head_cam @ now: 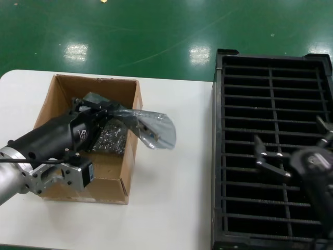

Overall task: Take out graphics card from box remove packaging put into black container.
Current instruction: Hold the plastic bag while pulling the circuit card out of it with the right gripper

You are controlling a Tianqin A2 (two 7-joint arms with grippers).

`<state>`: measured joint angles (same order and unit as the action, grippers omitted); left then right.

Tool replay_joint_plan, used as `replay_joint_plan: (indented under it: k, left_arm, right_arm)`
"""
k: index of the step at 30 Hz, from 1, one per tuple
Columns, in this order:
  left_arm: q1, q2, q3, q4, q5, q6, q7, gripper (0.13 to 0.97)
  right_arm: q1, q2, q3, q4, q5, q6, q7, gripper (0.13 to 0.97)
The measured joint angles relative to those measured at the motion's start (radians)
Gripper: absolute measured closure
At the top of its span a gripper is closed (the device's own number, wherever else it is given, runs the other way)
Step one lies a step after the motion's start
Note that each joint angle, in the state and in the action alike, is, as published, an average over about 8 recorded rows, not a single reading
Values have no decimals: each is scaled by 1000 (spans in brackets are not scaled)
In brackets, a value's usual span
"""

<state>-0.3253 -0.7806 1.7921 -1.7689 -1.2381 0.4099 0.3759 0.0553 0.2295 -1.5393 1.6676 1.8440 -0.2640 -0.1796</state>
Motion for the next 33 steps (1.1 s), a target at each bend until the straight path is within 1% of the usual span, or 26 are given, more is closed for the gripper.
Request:
replay_joint_plan:
  k: [3, 7, 15, 16, 20, 24, 25, 33]
  left_arm:
    - [0, 0, 0, 0, 0, 0, 0, 957]
    - [0, 0, 0, 0, 0, 0, 0, 957]
    - [0, 0, 0, 0, 0, 0, 0, 957]
    - [0, 0, 0, 0, 0, 0, 0, 957]
    - [0, 0, 0, 0, 0, 0, 0, 957]
    - [0, 0, 0, 0, 0, 0, 0, 957]
    - [0, 0, 0, 0, 0, 0, 0, 957]
    - [0, 0, 0, 0, 0, 0, 0, 957]
  right_arm:
    - [31, 15, -49, 11, -17, -11, 14, 142]
    - [74, 45, -128, 22, -55, -11, 64, 150]
    - [132, 101, -282, 43, -171, -5, 217, 238]
    - [135, 106, -297, 45, -189, -6, 237, 238]
    - [139, 120, -344, 52, -257, -14, 301, 314]
    - [130, 129, -368, 54, -295, -21, 330, 391]
    - [126, 131, -371, 54, -299, -22, 331, 391]
    - [103, 133, -391, 60, -307, -27, 302, 605]
